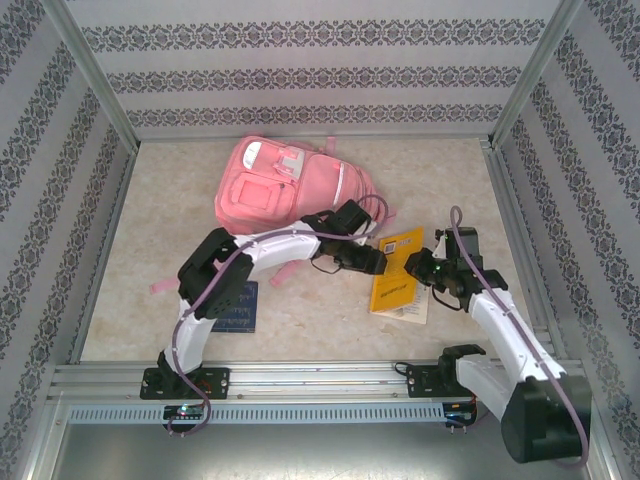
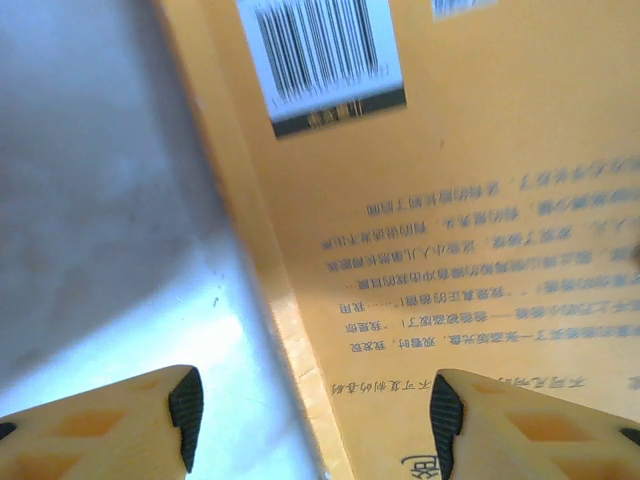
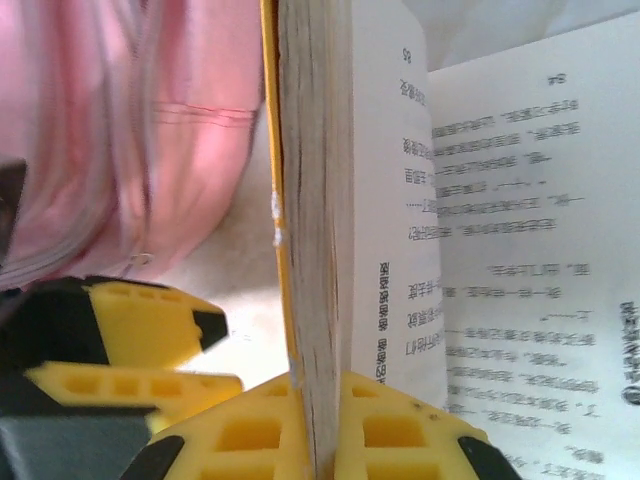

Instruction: Pack the student bag

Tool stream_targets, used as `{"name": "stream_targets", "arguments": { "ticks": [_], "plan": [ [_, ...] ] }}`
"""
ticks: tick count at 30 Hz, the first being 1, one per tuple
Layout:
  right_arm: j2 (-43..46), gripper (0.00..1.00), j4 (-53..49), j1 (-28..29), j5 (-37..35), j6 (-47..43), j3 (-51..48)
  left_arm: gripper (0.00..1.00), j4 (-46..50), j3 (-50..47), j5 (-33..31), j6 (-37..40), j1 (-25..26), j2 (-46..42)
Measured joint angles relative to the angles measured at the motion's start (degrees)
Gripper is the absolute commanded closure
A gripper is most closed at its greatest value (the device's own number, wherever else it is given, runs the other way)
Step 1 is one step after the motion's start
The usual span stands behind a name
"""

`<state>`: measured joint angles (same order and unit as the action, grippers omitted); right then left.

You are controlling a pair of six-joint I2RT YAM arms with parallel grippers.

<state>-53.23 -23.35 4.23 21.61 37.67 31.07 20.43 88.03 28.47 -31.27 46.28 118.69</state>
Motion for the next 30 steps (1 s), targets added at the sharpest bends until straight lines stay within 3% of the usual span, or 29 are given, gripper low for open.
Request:
{"name": "stream_targets", "arguments": {
  "ticks": [8,16,23,27,30],
  "plan": [
    [6.75,1.0,6.69,-2.43,8.35,8.09,-1.97,0.31,-1.18,0.17,3.37,-0.72,-4.66,-5.46],
    [6.99,1.0,20.85,-2.64,17.38,19.67,-3.87,0.27,-12.39,-4.94,12.63,-8.96,-8.63,-6.34],
    [7.26,1.0,28.87,-3.34,20.28,25.86,-4.0,0.25,-20.06,-5.75,17.42,-14.75,-9.94,-6.54],
    [7.17,1.0,31.65,-3.39,21.16,28.04,-4.0,0.29,-29.75,-9.11,20.85,-21.64,-10.03,-6.56],
    [6.45,1.0,33.14,-3.39,21.38,28.44,-4.0,0.37,-35.78,-10.75,22.71,-26.12,-10.25,-6.56]
  ]
}}
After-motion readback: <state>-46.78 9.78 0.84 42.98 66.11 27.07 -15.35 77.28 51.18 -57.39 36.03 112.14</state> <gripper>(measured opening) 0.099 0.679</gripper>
